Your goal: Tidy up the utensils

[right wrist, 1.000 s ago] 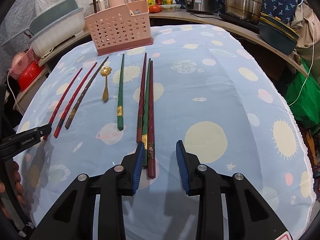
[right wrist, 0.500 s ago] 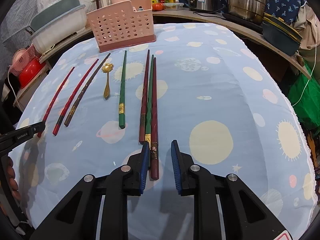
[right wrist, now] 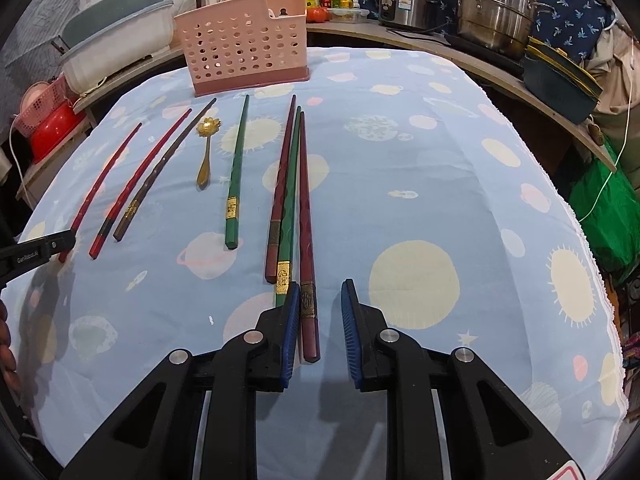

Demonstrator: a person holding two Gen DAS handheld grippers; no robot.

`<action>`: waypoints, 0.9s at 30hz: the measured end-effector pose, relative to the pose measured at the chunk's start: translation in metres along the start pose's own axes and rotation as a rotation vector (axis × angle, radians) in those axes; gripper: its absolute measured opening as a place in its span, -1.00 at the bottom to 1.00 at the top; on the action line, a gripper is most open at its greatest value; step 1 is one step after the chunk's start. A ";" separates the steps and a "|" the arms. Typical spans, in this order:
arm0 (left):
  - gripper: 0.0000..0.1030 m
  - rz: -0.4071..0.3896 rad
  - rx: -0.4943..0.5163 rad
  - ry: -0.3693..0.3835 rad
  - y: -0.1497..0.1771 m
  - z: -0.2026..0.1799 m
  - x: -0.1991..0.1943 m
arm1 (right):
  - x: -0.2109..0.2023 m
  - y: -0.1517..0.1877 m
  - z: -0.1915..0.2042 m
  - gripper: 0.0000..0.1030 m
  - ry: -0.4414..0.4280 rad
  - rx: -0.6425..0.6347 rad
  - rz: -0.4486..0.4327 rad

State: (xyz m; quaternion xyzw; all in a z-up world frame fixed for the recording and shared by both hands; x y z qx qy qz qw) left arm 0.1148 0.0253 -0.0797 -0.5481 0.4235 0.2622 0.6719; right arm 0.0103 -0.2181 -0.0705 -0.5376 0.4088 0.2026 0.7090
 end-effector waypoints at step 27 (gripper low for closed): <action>-0.87 -0.211 -0.028 0.082 -0.036 0.009 -0.109 | -0.102 -0.063 0.007 -0.86 -0.119 0.030 -0.215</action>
Point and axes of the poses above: each gripper's, at about its wrist camera, not at the fingertips, and x roughly the way its jaws point, z to its left, y to its underside, the point moved 3 cm from there along x, roughly the way its jaws point, and after that the axes turned 8 degrees about x, right-handed, at the moved point
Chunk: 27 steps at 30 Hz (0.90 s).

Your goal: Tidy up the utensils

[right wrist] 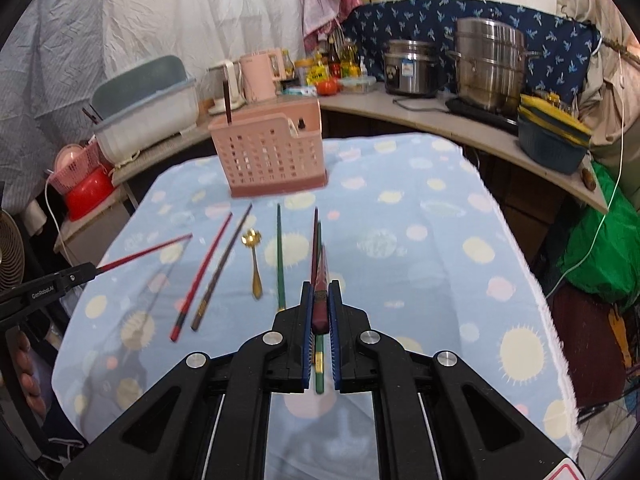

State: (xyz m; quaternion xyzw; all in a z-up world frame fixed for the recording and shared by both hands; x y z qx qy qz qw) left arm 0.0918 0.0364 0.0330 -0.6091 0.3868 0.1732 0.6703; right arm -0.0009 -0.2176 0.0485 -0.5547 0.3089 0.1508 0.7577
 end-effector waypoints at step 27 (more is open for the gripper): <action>-0.87 -0.245 0.064 0.028 -0.156 -0.025 -0.055 | -0.022 -0.143 0.032 -0.86 -0.136 -0.003 -0.213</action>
Point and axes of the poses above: each gripper's, at about its wrist camera, not at the fingertips, and x roughly the way its jaws point, z to its left, y to its underside, the point moved 3 cm from there along x, roughly the way its jaws point, and after that the axes turned 8 degrees about x, right-handed, at the moved point
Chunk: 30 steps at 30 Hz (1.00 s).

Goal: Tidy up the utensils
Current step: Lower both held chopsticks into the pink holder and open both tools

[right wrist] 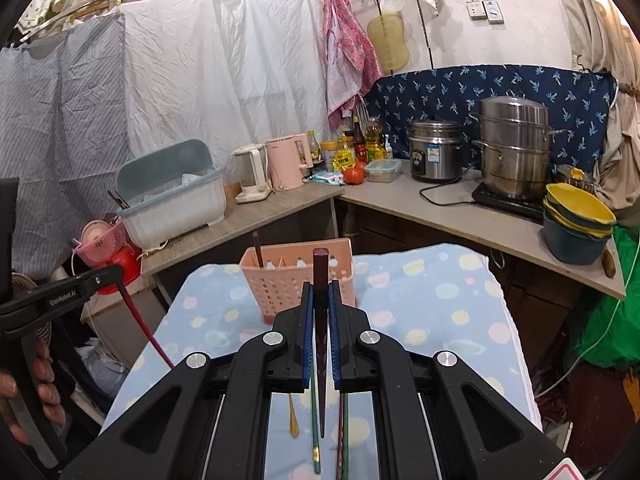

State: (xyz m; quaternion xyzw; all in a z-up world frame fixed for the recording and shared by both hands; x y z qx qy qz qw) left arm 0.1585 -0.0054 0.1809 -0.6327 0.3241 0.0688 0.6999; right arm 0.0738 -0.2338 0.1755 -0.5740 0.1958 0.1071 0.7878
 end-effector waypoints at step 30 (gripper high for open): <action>-0.87 -0.064 0.002 -0.055 -0.137 0.007 0.160 | 0.204 -0.106 0.012 -0.86 0.086 -0.071 -0.052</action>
Point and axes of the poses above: each gripper's, at about its wrist camera, not at the fingertips, and x roughly the way its jaws point, z to its left, y to its underside, the point moved 3 cm from there along x, roughly the way its jaws point, and after that the axes turned 8 degrees about x, right-handed, at the moved point
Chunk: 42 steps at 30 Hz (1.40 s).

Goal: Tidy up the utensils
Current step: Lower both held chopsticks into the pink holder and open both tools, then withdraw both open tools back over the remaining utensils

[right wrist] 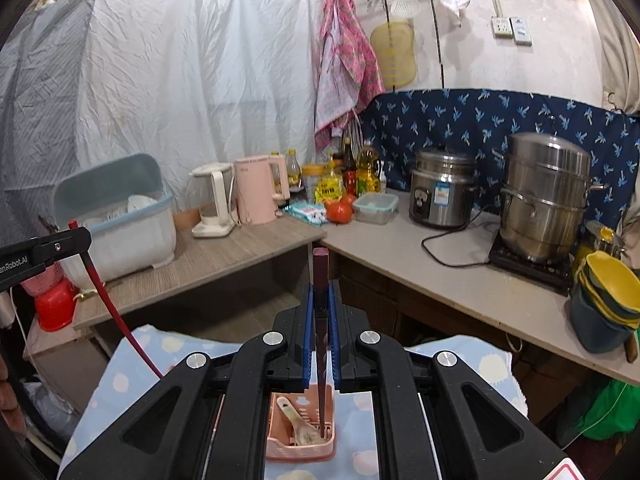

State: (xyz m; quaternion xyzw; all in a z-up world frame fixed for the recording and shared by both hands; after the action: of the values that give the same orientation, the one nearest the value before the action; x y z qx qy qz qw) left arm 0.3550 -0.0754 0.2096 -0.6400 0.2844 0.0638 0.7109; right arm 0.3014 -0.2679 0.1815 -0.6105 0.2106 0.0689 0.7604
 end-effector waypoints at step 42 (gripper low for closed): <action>0.24 0.169 -0.035 -0.056 0.167 0.013 -0.074 | -0.120 0.143 -0.032 -0.17 0.034 0.040 0.144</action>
State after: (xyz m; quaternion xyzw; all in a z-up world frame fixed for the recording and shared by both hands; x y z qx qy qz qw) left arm 0.2222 -0.0140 0.0998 -0.6240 0.3163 0.1465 0.6993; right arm 0.1336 -0.2455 0.0962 -0.5796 0.2682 0.1090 0.7617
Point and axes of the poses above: each gripper's, at about its wrist camera, not at the fingertips, and x roughly the way its jaws point, z to its left, y to its underside, the point moved 3 cm from there along x, roughly the way its jaws point, and after that the axes turned 8 degrees about x, right-handed, at the moved point
